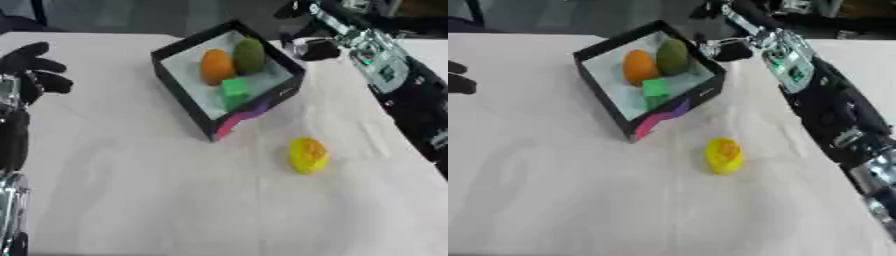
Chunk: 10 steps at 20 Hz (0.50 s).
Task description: Pick up objects on the table and place them in the box.
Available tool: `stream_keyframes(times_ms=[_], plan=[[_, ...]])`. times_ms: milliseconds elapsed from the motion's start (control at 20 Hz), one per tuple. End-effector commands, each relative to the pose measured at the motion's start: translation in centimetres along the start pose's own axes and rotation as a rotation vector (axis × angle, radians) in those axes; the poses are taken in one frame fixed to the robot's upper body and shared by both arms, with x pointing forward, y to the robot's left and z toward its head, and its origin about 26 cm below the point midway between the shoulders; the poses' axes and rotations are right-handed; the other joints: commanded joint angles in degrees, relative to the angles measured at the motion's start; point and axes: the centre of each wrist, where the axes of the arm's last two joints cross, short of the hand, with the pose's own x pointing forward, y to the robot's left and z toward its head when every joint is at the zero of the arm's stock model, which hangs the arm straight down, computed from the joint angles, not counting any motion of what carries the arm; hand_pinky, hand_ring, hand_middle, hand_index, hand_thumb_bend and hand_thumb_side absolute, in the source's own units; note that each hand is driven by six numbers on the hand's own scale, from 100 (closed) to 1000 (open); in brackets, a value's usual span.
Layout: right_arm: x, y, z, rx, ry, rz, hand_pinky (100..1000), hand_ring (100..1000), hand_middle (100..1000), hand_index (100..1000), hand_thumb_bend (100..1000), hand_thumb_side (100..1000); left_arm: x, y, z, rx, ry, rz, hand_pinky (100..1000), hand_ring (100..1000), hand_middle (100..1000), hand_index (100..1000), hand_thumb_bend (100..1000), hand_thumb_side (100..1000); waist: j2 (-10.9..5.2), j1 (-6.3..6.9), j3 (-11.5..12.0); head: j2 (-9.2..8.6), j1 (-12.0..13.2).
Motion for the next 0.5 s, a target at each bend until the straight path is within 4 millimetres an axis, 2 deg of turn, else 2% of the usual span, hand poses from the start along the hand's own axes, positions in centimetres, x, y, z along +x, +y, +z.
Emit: stream_keyframes(times_ms=[50,350,500], plan=[[3.7,-2.6,0.6,0.066,-0.103,0.044,815,862,827,877,100,200,0.4,1.6,0.1,0.044,-0.008,-0.051,615,570,588,824,100,954,-1.14,-0.80,-0.8,-0.11,1.1],[7.5,-0.1,2.6,0.254,-0.144,-0.021,854,927,908,921,100,212,-0.1,2.8,0.7,0.088,0.020,-0.087,615,569,587,824,100,954,-1.78,-0.93,-2.7,-0.11,1.9],[8.1,1.1,2.9,0.365,-0.142,0.017,885,956,937,941,100,377,-0.2,2.8,0.8,0.091,0.024,-0.090,615,570,587,825,100,954,-1.90,-0.79,-3.0,-0.11,1.8]])
